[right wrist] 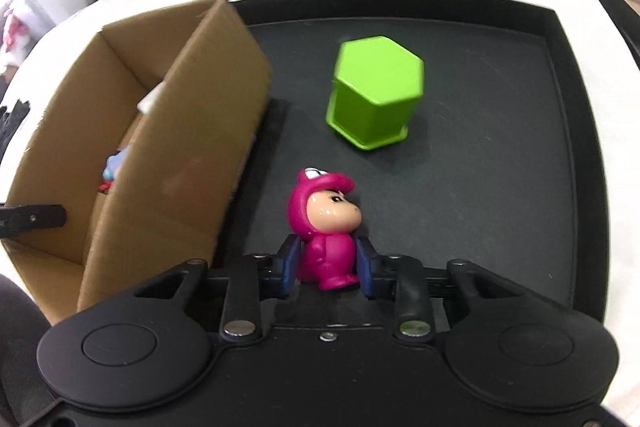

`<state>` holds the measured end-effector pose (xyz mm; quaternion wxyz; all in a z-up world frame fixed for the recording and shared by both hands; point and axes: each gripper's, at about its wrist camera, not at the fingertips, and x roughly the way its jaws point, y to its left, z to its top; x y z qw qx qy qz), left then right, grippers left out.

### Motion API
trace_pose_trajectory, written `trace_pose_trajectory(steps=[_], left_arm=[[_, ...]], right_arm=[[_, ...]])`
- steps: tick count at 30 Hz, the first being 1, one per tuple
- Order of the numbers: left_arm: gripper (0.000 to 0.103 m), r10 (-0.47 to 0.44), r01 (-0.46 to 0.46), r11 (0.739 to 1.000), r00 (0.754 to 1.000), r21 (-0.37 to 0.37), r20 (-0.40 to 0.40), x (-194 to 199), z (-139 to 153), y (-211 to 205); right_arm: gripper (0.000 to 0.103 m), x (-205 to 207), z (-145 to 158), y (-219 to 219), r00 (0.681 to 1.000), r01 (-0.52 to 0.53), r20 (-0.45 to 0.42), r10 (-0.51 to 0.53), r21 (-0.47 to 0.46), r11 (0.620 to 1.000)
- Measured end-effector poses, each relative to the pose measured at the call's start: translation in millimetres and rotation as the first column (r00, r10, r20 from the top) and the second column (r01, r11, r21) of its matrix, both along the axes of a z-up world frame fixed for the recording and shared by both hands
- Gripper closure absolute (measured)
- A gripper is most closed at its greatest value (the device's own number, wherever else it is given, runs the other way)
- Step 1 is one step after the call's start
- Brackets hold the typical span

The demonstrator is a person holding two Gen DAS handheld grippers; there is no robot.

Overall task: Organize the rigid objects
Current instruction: 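Close the right gripper on the pink doll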

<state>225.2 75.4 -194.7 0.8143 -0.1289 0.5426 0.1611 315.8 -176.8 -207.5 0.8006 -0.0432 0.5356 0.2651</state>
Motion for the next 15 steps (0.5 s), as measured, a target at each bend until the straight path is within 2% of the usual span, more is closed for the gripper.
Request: trace_pose_trajectory(steps=[6, 10, 13, 15], left_arm=[[0.090, -0.003, 0.003, 1.000, 1.000, -0.005, 0.003, -1.4, 0.5, 0.7], [0.090, -0.005, 0.005, 1.000, 1.000, -0.006, 0.004, -1.4, 0.8, 0.7], [0.090, -0.005, 0.005, 1.000, 1.000, -0.011, 0.006, -1.9, 1.1, 1.3], [0.090, -0.006, 0.006, 1.000, 1.000, -0.017, 0.009, -2.1, 0.9, 2.8]], right_arm=[[0.071, -0.5, 3.1, -17.0, 0.997, 0.078, -0.013, -0.079, -0.029, 0.997], [0.070, 0.1, 4.7, -19.6, 0.995, 0.096, 0.013, -0.096, -0.065, 0.993], [0.060, 0.8, 5.4, -17.3, 0.996, 0.092, 0.030, -0.090, -0.074, 0.993], [0.049, 0.4, 6.0, -12.6, 0.995, 0.082, 0.057, -0.077, -0.094, 0.992]])
